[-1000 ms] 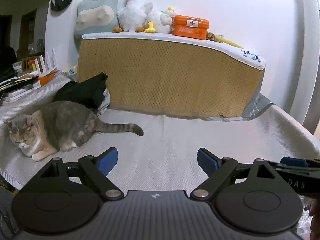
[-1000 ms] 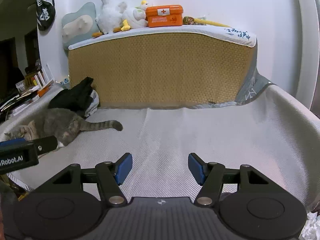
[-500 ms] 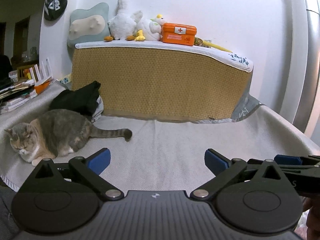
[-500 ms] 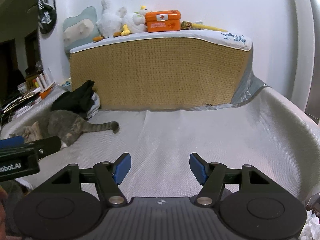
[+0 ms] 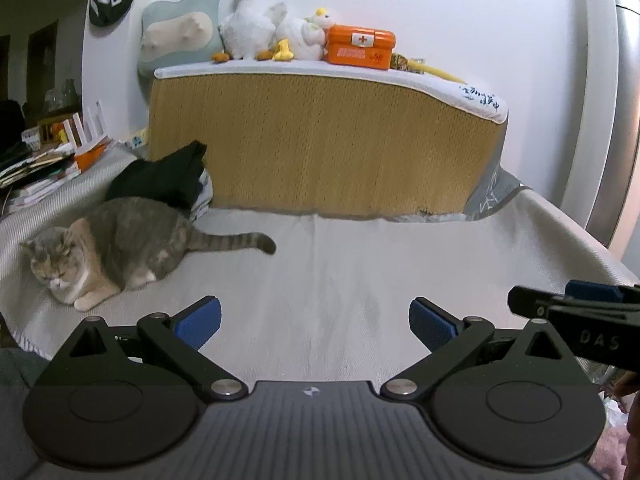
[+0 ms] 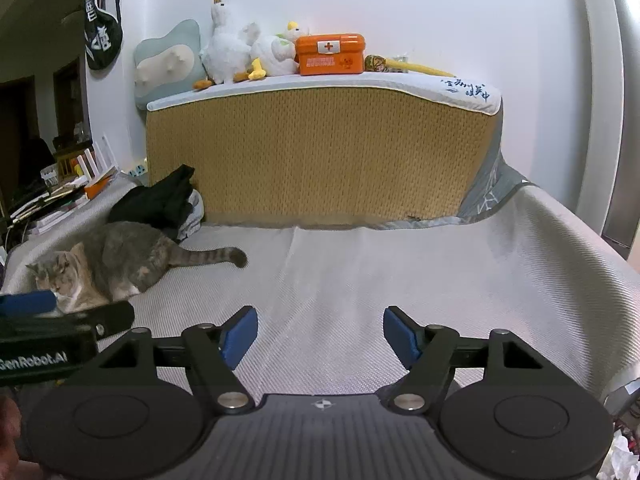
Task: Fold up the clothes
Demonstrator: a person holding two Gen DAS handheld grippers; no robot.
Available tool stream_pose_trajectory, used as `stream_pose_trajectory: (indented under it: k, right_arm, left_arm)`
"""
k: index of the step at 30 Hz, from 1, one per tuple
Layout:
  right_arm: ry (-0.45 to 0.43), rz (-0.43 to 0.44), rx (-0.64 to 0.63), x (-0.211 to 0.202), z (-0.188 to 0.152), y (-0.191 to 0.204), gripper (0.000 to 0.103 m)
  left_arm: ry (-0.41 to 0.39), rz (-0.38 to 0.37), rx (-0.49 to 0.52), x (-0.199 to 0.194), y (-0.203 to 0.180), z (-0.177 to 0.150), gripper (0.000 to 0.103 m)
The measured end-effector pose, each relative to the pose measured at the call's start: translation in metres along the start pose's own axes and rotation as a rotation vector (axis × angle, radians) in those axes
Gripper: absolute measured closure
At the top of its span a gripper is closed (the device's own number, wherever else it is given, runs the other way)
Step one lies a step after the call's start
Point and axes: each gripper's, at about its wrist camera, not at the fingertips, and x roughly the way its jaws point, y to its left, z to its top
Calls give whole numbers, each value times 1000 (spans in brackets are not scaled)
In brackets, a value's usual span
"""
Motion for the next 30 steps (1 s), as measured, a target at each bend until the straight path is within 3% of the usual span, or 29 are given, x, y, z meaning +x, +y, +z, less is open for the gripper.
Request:
stream_pose_trajectory:
  k: [30]
  right_arm:
    - [28,9,11,-20,0,8,28]
  left_arm:
    - [42,13,0,-17,5,4,0]
